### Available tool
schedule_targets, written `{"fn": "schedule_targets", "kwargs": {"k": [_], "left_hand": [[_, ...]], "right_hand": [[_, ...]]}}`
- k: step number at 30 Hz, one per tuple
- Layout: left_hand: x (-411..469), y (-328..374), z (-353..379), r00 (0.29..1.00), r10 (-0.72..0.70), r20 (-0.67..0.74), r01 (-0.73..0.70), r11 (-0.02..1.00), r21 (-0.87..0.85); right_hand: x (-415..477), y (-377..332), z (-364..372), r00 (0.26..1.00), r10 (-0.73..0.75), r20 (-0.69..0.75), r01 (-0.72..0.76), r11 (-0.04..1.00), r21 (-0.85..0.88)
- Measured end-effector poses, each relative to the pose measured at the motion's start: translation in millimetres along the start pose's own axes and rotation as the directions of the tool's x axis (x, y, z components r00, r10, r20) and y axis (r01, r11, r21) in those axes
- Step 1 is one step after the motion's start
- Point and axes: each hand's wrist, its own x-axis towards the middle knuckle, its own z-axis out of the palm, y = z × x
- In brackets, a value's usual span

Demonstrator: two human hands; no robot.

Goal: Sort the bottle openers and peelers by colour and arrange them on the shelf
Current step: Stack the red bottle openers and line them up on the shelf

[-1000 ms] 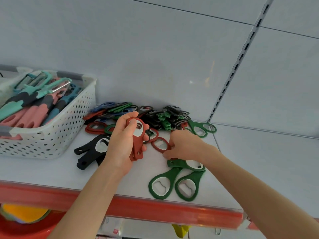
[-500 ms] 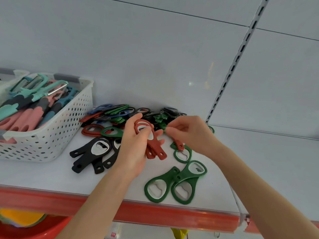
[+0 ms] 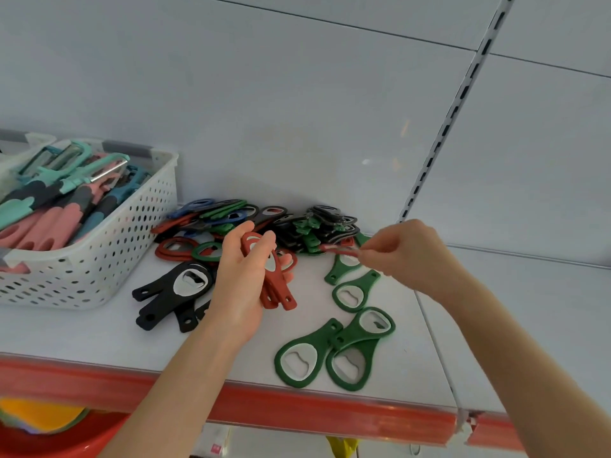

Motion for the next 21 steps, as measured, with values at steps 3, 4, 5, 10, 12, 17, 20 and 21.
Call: {"fn": "schedule_targets", "kwargs": {"k": [3,4,5,10,12,17,20,21], "left_hand": [[-2,-1,3,0.999,-0.027,0.043,0.03,0.998,-0.063],[-2,-1,3,0.999,-0.019,0.047,0.022,0.997,-0.071],[-3,1,2,1.0,-0.005,0.03,0.007,0.998,-0.069],[2,11,-20,0.994,0.061,-0.09,-0.07,0.992,-0.101],[1,14,-28,0.989,0.092,-0.116,-0.099,0.993,-0.058],[-1,15,-40,0.987,0.125,-0.101,-0.124,0.992,0.018],[-1,15,-43,0.987,0.133,-0.086,-0.13,0.991,0.035],[-2,15,-44,0.987,0.137,-0.083,-0.134,0.99,0.036]], "right_hand": [[-12,-29,9,0.986,-0.161,-0.052,0.166,0.978,0.126],[-16,-38,19,0.973,-0.229,-0.012,0.228,0.963,0.145],[-19,-44,29,0.957,-0.285,0.048,0.274,0.949,0.157],[13,-40,56,0.972,-0.227,0.068,0.222,0.972,0.073],[32,-33,71,0.982,-0.141,0.123,0.155,0.981,-0.114],[48,-33,100,0.994,-0.041,0.098,0.059,0.978,-0.199],[46,-34,105,0.998,-0.036,0.052,0.041,0.995,-0.095],[45,-32,103,0.999,-0.016,0.04,0.017,1.0,-0.015]]}}
